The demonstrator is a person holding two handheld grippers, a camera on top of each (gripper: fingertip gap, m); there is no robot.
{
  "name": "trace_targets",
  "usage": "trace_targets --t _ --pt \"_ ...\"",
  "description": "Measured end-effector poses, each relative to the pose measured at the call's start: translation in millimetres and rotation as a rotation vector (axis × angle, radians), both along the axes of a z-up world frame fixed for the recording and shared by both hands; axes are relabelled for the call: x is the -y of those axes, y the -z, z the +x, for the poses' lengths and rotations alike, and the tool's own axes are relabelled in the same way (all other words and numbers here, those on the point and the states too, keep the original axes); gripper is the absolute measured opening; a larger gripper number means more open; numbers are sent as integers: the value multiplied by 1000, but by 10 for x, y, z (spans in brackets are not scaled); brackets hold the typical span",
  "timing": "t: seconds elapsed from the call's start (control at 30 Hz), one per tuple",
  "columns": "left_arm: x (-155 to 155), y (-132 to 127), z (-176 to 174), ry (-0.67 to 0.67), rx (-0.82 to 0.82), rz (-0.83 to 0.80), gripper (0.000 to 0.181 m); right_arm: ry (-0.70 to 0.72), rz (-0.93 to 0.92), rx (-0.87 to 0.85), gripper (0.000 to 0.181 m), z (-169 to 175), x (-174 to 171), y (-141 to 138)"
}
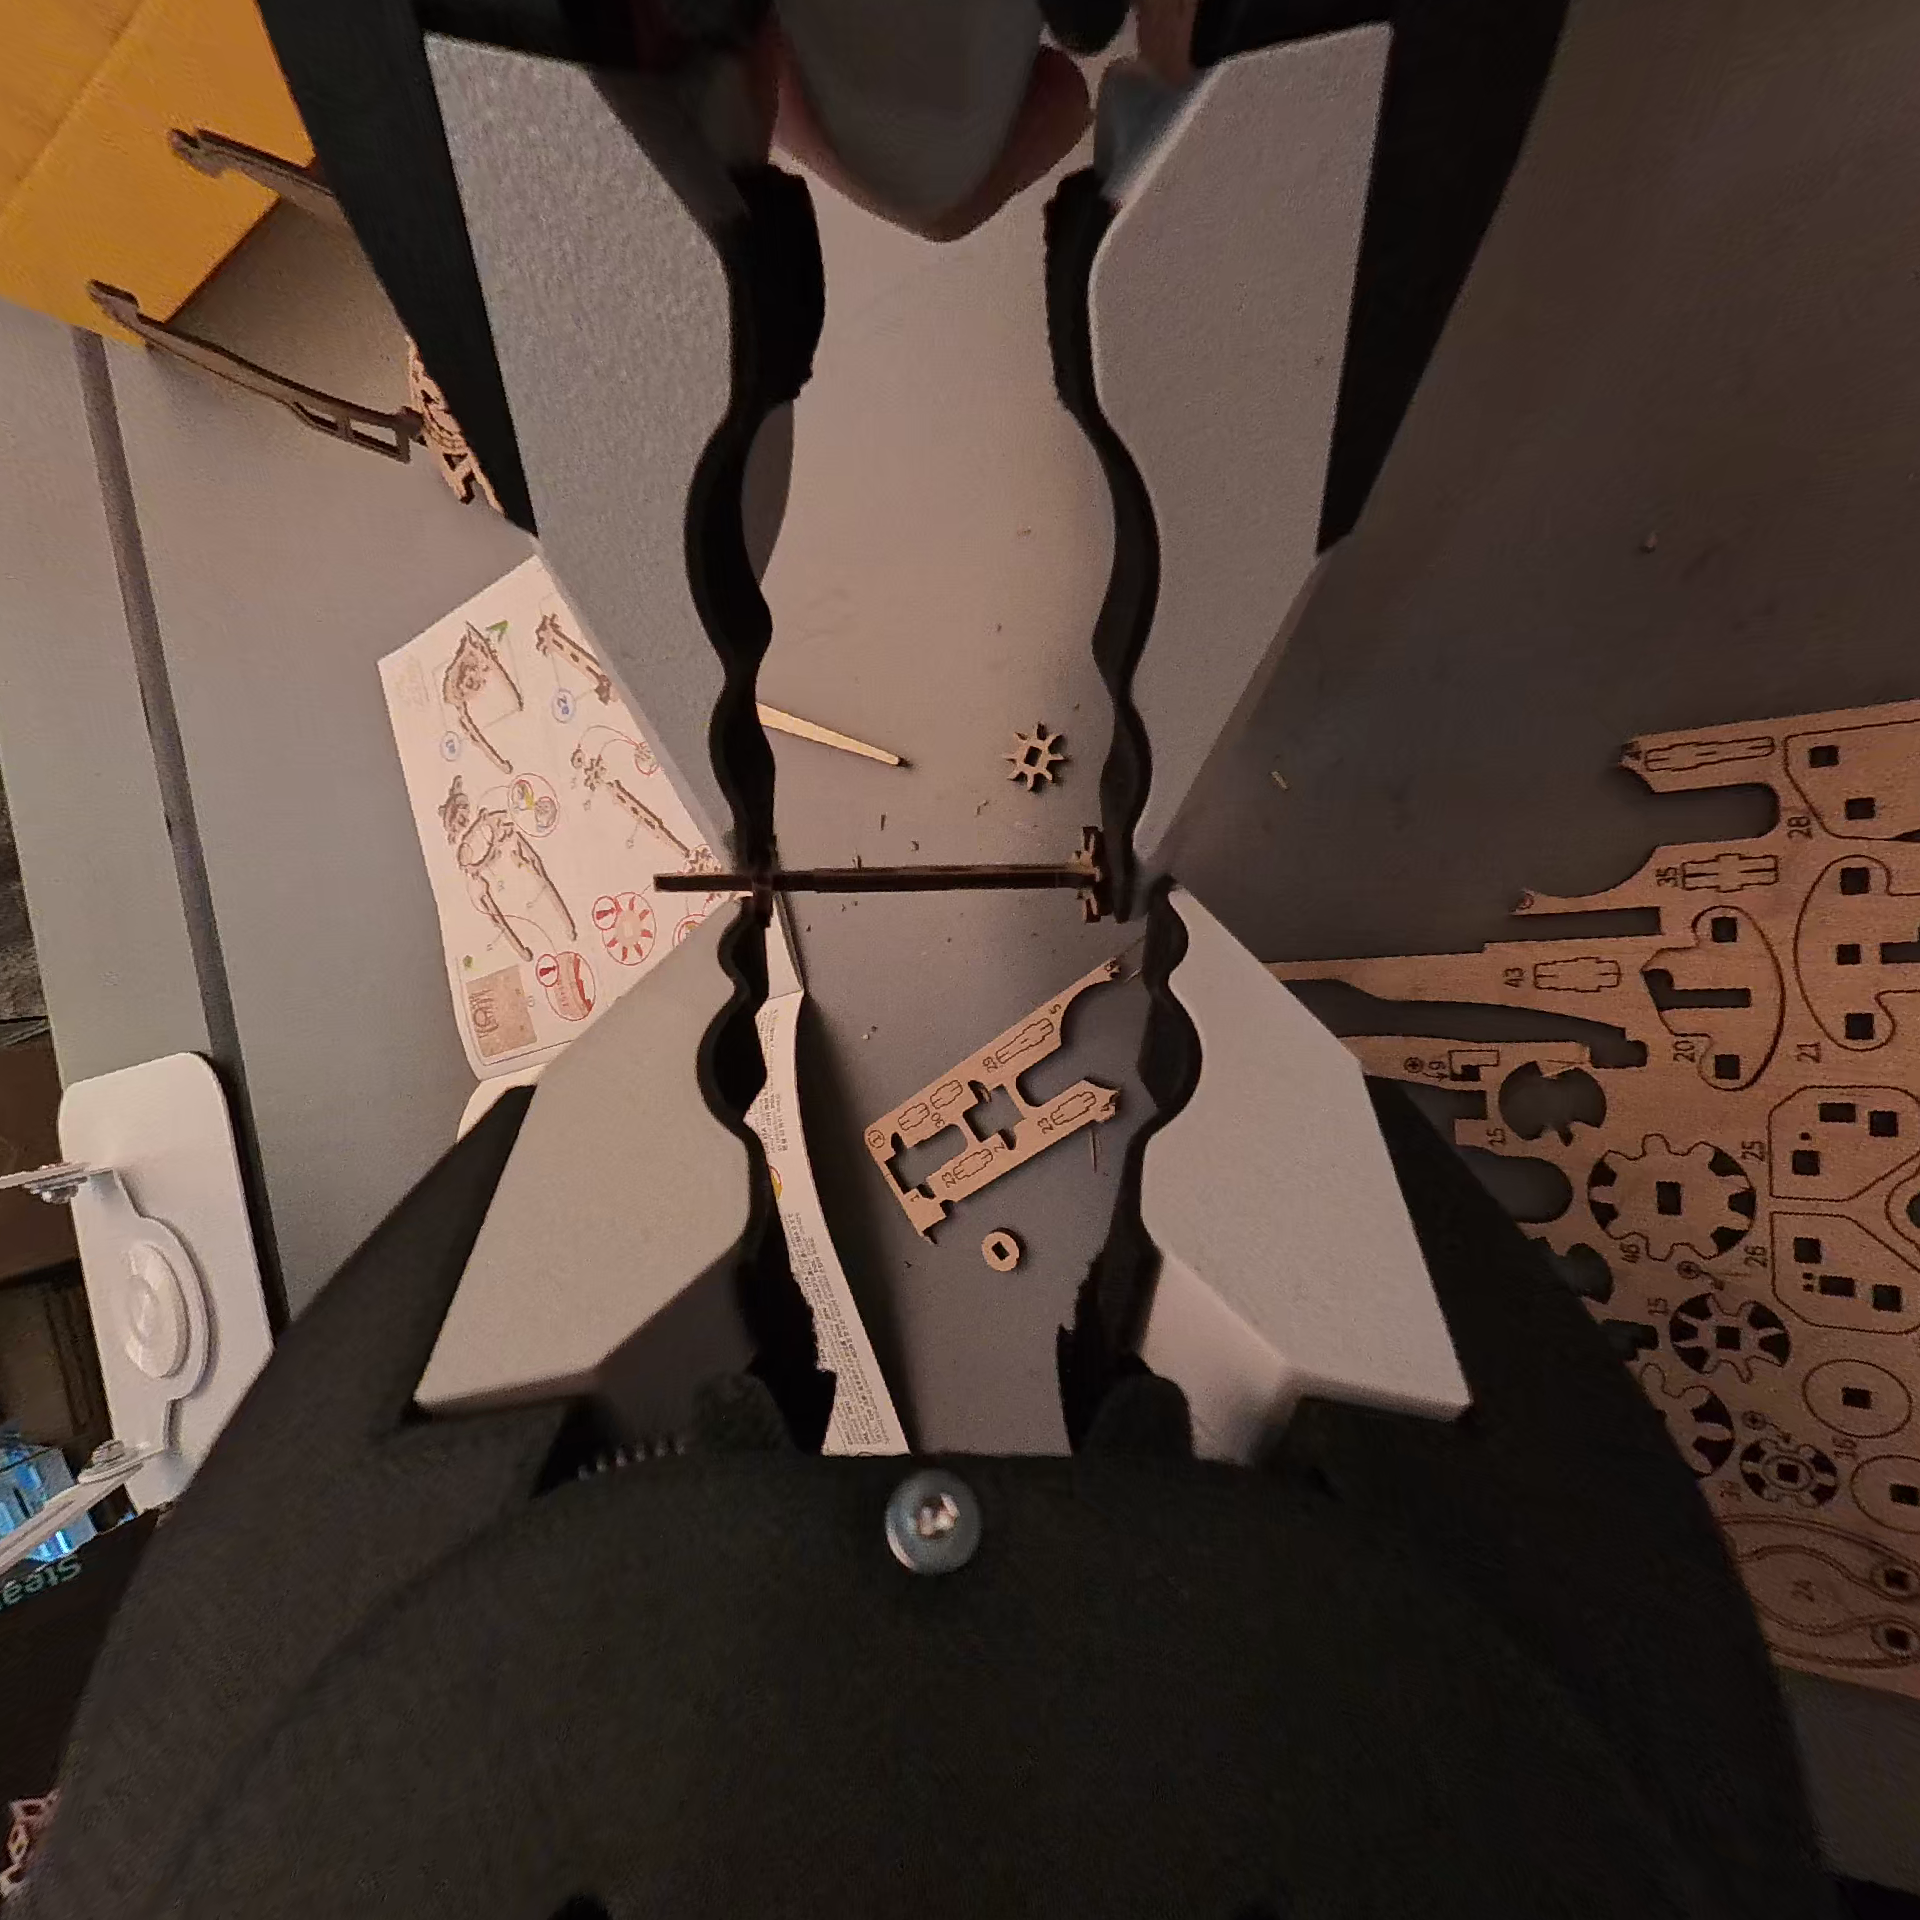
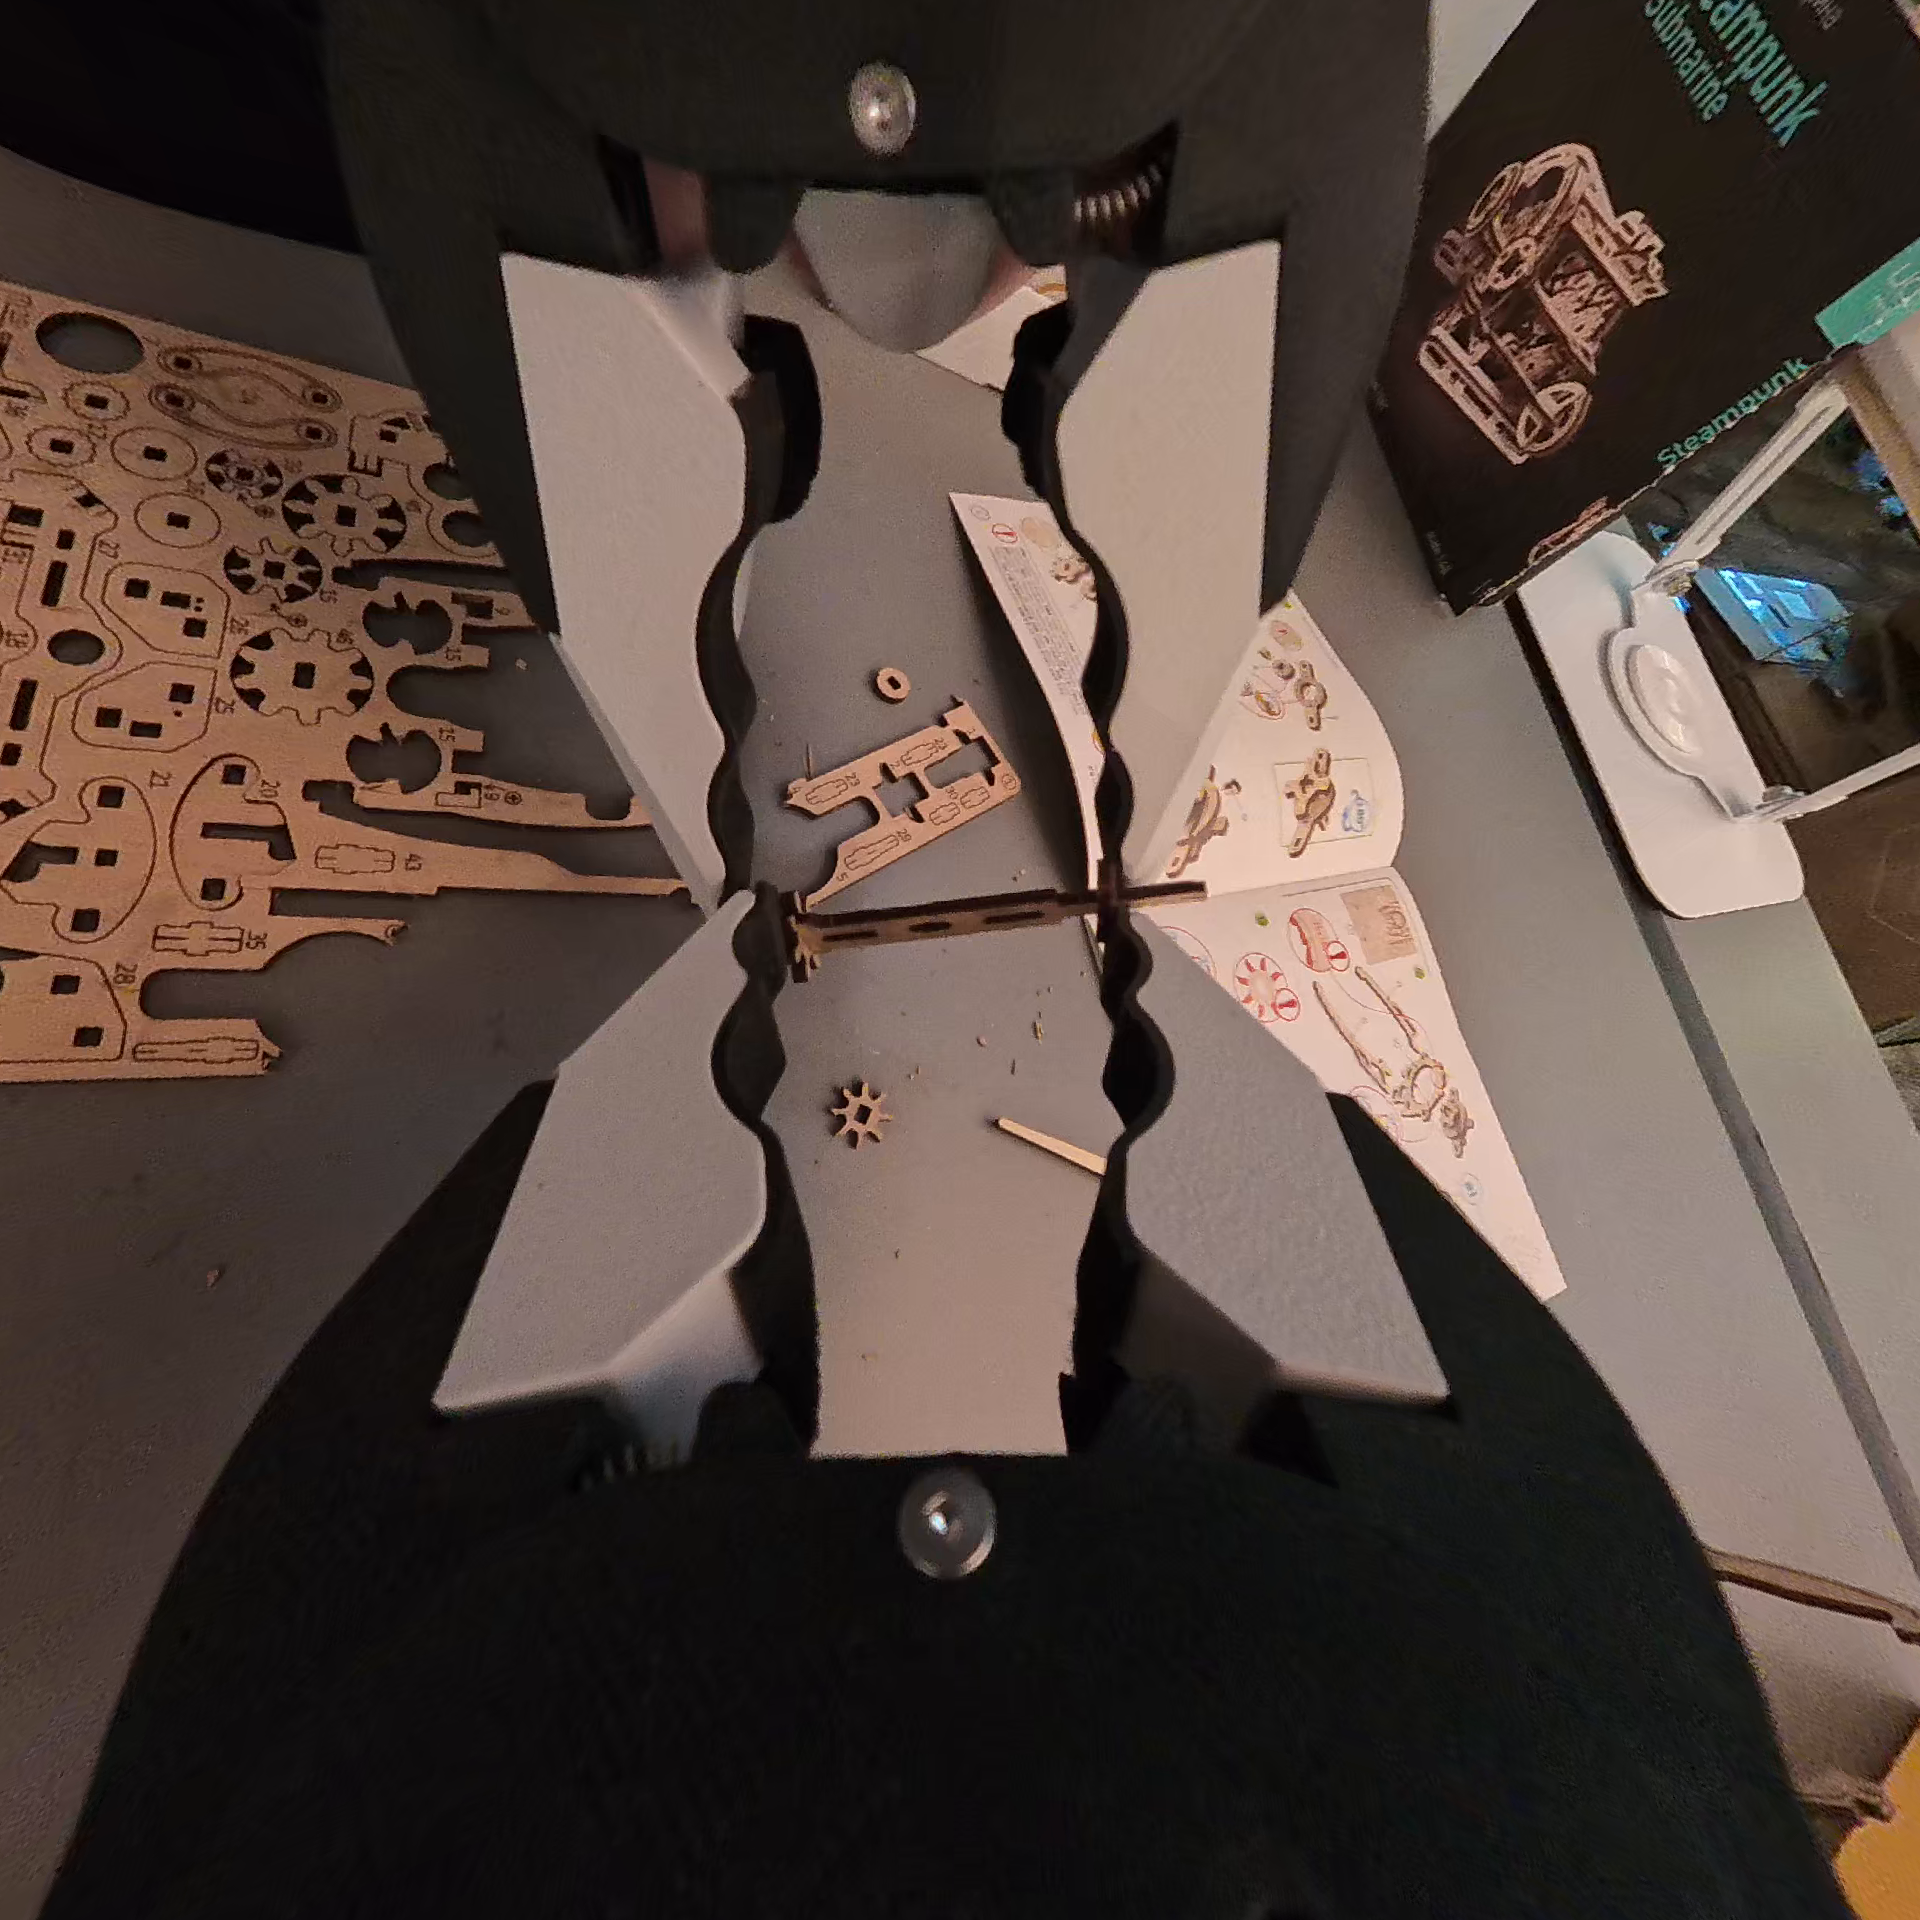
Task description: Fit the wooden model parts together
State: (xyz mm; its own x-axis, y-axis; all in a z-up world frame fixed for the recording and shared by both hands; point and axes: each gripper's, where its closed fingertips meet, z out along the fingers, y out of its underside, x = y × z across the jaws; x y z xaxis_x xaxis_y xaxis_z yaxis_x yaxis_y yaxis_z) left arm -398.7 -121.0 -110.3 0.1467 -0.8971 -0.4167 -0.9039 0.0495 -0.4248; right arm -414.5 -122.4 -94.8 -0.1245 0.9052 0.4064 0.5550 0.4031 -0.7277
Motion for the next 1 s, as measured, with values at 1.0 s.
trace_targets --t 1.0 --pt "-117 -248 100 65 14 264 70 23 9 -68 60 89 -108 -187"
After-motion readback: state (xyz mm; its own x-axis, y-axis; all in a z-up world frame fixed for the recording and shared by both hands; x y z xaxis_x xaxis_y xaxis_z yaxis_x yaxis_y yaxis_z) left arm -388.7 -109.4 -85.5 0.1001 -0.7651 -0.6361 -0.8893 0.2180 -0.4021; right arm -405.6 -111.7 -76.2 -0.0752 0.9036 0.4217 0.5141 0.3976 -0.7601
